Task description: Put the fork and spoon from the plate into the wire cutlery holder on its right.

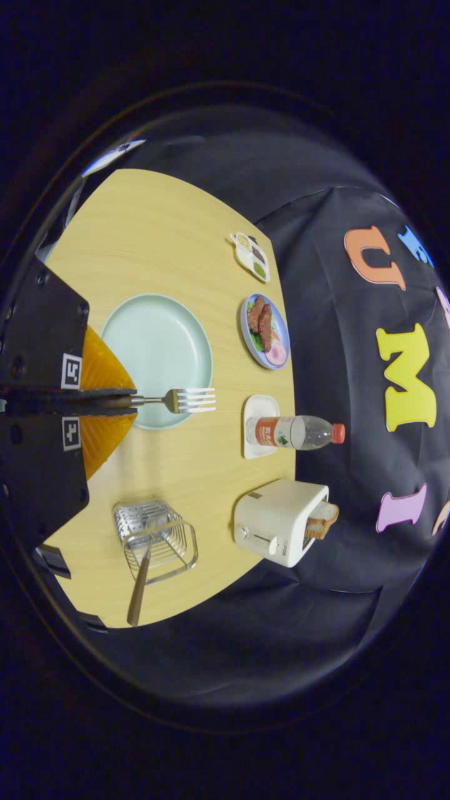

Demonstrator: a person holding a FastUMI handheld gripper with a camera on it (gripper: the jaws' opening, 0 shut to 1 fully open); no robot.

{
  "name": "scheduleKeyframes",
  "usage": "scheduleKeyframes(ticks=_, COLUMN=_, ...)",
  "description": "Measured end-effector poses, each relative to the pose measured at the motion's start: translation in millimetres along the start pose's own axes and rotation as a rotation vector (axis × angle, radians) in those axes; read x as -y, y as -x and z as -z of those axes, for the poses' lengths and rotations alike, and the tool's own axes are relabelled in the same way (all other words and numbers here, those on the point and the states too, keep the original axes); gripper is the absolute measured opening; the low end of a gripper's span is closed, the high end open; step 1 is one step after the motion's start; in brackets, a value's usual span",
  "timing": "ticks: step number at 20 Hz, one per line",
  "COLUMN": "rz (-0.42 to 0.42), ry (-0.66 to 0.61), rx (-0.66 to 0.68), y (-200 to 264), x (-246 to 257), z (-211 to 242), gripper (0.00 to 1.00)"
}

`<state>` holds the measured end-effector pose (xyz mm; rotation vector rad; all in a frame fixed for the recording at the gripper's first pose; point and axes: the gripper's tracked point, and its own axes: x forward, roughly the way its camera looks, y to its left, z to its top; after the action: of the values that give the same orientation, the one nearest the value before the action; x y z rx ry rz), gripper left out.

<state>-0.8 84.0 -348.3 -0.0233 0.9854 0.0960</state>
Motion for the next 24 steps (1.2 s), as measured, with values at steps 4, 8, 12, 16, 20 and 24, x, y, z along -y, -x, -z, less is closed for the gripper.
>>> scheduleKeyframes(ticks=4, rz=0.021, ry=0.006, rx=-0.001, y=14.7, x=51.4, z=-3.2, gripper=0.01)
scheduleKeyframes(ticks=8, rz=0.034, ry=-0.008, rx=-0.032, y=28.7, x=93.1, z=-6.0, gripper=0.01)
scheduleKeyframes(ticks=12, rz=0.003, ry=-0.027, rx=-0.156, y=40.8, x=116.9, z=0.8, gripper=0.01)
scheduleKeyframes(ticks=16, rz=0.031, ry=0.003, rx=-0.267, y=48.1, x=145.2, z=6.6, gripper=0.02)
scheduleKeyframes(ticks=20, rz=0.014, ry=0.040, rx=-0.360, y=54.3, x=153.3, z=9.8, gripper=0.02)
scheduleKeyframes(ticks=24, rz=0.026, ry=0.058, rx=-0.446, y=48.6, x=161.0, z=4.4, gripper=0.02)
